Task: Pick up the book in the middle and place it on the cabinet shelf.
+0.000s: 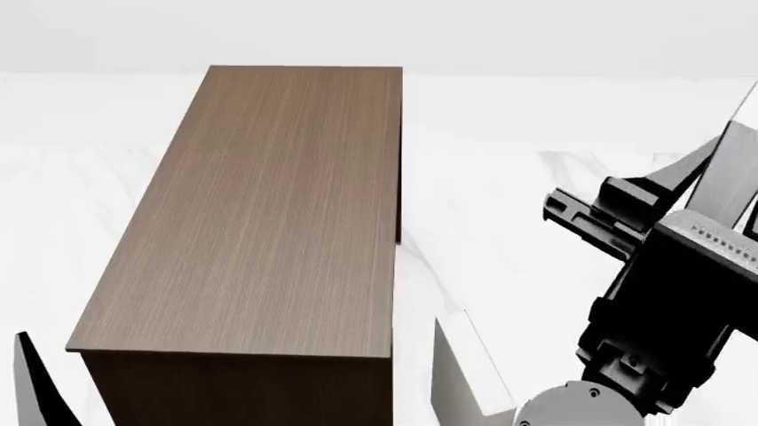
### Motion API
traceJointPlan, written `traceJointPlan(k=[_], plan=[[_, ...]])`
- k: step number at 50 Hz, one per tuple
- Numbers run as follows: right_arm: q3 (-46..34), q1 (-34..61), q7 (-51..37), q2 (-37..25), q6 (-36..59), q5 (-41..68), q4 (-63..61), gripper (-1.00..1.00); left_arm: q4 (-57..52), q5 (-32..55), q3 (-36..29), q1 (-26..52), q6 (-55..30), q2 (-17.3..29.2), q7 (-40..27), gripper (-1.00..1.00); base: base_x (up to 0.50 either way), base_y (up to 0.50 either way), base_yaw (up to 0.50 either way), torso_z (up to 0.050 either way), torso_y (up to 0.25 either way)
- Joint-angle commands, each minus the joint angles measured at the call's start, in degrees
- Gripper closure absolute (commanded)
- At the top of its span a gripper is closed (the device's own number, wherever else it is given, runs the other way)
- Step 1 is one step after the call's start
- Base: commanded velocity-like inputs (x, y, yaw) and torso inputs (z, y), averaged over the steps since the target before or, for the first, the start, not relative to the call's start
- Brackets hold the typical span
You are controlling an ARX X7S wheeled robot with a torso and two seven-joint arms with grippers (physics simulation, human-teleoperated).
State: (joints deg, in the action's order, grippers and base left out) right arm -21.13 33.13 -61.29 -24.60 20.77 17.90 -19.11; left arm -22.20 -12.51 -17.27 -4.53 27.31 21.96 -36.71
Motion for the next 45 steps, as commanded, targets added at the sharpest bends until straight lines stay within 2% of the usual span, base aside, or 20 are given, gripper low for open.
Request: traceJointPlan(k=[1, 25, 38, 45], plan=[[0.4, 2.6, 1.9, -0.6, 3.8, -3.0, -7.8, 1.0, 0.2, 0.1, 1.4, 0.1, 0.2, -1.0, 1.1, -1.0, 0.0, 0.0, 0.0, 0.0, 0.0], [-1.7, 5.9, 6.9, -0.6, 7.4, 3.5, -19.8, 1.0, -0.1, 0.0, 1.0, 0.0, 0.0, -0.6, 0.8, -1.0, 0.0, 0.0, 0.0, 0.0, 0.001], [0.0, 7.2, 7.7, -0.2, 8.5, 8.4, -24.4, 1.0, -0.5, -0.1, 0.8, -0.1, -0.3, -0.4, 0.6, -1.0, 0.0, 0.0, 0.0, 0.0, 0.002], [3.5, 6.6, 9.4, 1.4, 7.3, 16.3, -24.5, 1.0, -0.4, -0.1, 0.6, -0.1, -0.3, -0.3, 0.6, -1.0, 0.0, 0.0, 0.0, 0.0, 0.001]])
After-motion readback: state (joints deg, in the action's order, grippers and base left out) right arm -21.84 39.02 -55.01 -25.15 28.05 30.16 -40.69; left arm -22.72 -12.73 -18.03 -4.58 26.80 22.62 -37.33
